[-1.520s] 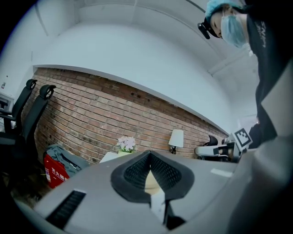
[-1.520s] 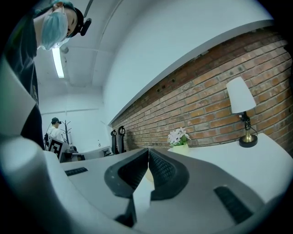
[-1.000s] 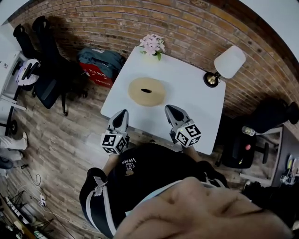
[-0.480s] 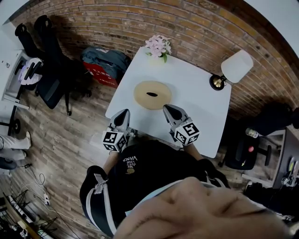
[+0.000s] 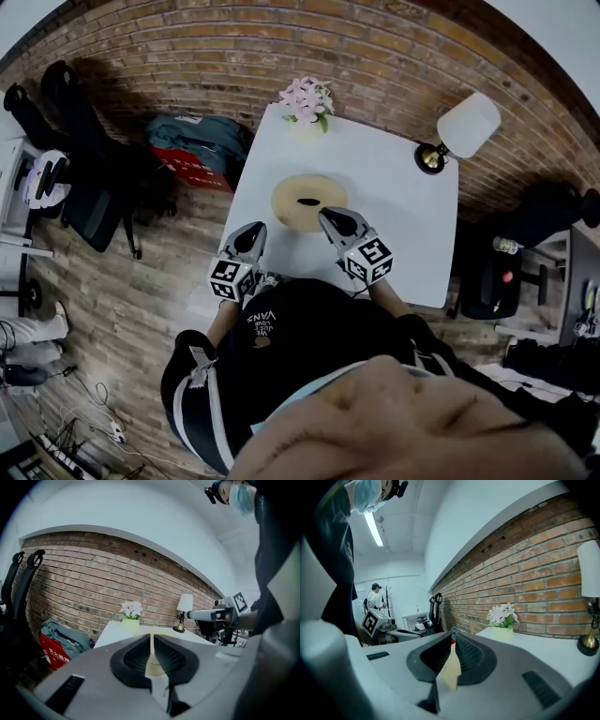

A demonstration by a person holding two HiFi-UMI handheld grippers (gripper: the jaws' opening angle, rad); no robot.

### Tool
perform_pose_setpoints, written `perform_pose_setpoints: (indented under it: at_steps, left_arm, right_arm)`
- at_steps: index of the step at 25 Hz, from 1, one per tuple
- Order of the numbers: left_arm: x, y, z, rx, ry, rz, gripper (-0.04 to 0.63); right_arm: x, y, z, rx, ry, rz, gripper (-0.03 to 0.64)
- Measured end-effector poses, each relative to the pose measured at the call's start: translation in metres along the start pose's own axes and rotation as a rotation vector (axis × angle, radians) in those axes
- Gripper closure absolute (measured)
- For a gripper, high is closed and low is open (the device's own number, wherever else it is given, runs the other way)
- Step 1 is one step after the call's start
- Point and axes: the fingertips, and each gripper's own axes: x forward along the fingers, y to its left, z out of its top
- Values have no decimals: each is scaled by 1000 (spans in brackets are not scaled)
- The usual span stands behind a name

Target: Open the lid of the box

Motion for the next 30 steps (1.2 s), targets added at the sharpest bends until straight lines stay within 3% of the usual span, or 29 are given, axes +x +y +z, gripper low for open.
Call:
perform_pose_setpoints:
  at_steps: [9, 11, 17, 22, 30]
  left_arm:
    - [13, 21, -12, 11, 59, -97, 555]
    - [16, 24, -15, 17, 72, -117, 524]
    - [30, 28, -31, 19, 153, -185, 406]
    - [38, 30, -44, 72, 219, -234, 351]
    - [47, 42, -60, 147, 283, -277, 306]
  right_arm:
    - [31, -7, -16, -31, 102, 11, 598]
    - [36, -7, -22, -28, 138, 15, 493]
    - [52, 5, -49, -174, 317, 100, 389]
    - [65, 14, -65, -242, 422, 190, 345]
    - [76, 11, -84, -336, 566, 242, 308]
